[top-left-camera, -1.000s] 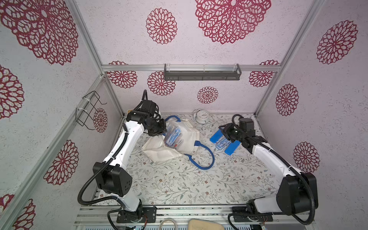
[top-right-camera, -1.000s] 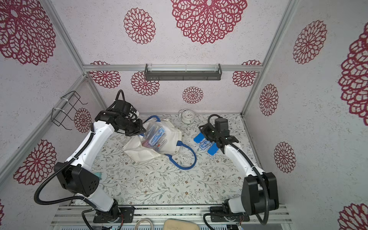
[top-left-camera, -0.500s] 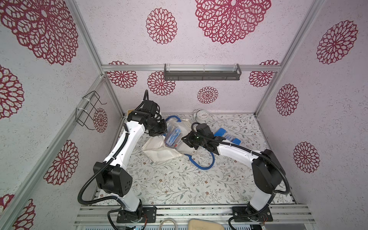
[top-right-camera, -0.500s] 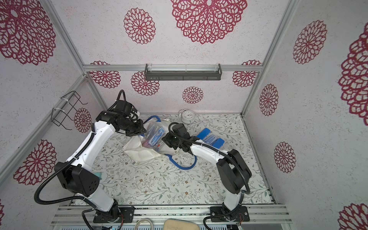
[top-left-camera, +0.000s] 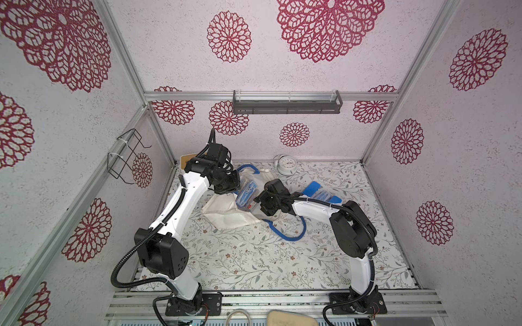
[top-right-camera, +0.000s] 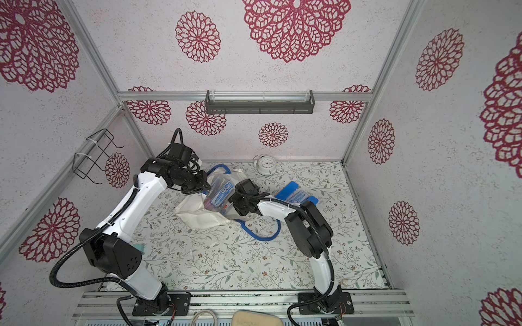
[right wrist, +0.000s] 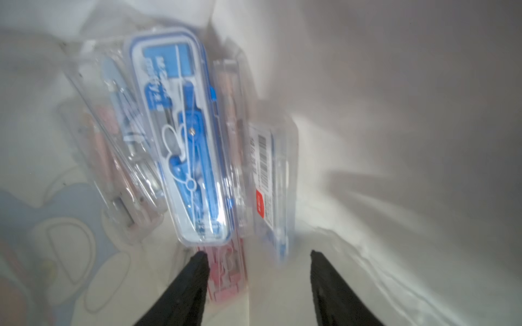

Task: Take out the compass set from the canvas bag
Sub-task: Pick up the compass set from the canvas bag.

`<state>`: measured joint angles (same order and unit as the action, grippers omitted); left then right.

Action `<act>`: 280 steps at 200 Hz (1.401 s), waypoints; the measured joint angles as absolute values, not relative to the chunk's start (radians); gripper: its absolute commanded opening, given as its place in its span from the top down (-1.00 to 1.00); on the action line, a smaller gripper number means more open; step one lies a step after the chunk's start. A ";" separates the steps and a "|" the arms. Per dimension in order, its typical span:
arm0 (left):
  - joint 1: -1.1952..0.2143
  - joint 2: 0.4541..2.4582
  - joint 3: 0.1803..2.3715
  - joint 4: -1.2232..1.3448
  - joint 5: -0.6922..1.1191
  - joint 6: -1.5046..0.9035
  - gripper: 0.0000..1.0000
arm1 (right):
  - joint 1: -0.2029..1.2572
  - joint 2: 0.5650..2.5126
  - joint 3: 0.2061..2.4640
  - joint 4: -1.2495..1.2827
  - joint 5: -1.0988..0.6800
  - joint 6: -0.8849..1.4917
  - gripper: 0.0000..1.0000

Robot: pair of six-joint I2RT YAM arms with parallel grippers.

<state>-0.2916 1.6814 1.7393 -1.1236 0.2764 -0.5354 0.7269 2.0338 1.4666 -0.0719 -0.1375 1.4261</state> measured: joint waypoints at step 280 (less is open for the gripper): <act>-0.245 1.641 1.692 -1.106 0.302 -0.531 1.00 | 0.735 2.157 1.409 0.324 -0.164 1.465 0.72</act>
<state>-0.2447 1.6409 1.6920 -1.1057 0.3019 -0.5312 0.7345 2.1571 1.4090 0.3241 -0.1638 1.4647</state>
